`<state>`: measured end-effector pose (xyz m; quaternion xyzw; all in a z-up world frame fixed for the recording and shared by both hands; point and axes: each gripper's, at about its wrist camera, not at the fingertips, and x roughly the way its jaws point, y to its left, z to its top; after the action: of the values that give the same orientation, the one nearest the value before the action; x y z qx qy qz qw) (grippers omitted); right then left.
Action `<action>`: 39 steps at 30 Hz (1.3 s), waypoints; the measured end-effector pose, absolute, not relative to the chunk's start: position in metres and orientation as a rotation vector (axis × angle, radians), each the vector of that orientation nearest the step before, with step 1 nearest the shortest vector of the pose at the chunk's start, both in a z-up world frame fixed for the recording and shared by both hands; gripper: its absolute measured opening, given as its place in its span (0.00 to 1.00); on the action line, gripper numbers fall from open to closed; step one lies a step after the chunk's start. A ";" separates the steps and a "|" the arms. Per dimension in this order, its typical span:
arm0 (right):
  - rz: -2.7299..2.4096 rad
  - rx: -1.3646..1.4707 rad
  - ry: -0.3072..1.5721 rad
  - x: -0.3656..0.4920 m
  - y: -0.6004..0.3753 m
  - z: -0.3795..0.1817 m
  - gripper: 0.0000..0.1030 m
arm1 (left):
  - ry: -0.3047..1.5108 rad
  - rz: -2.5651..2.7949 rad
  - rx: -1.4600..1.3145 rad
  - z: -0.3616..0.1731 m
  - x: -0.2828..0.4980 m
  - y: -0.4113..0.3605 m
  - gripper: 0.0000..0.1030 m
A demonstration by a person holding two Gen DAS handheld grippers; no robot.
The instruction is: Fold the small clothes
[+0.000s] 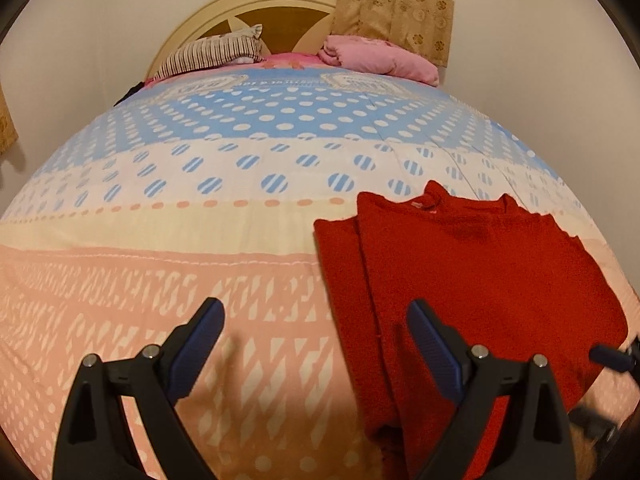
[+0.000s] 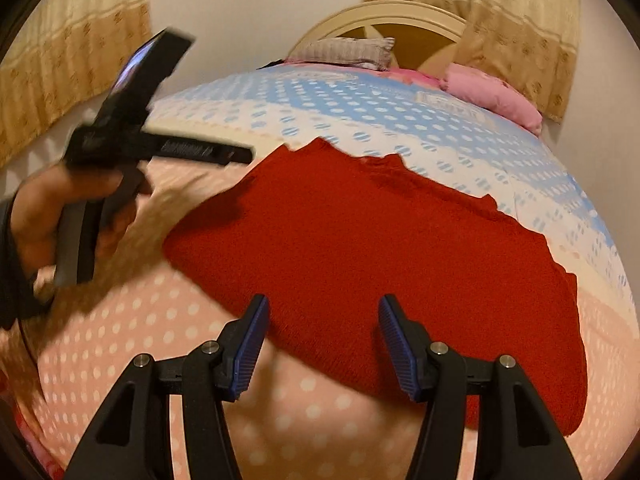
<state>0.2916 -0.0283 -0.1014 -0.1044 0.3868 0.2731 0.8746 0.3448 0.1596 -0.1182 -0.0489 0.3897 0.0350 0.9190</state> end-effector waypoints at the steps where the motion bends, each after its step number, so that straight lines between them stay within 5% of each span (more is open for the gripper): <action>1: 0.580 -0.172 0.824 0.300 -0.030 -0.101 0.56 | 0.803 0.071 -0.098 -0.119 0.346 0.158 0.92; 11: 0.379 -0.113 0.995 0.393 -0.035 -0.135 0.56 | 0.827 0.060 -0.081 -0.126 0.352 0.147 0.92; 28: 0.321 -0.056 1.016 0.467 -0.026 -0.152 0.58 | 0.855 0.069 -0.118 -0.138 0.364 0.146 0.93; 39: 0.202 0.020 0.953 0.430 -0.122 -0.137 0.59 | 0.862 0.077 -0.100 -0.150 0.381 0.148 0.93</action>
<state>0.4301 -0.1218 -0.1370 0.0096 0.4577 0.0971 0.8838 0.3811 0.1475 -0.1498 -0.0486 0.4174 0.0372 0.9067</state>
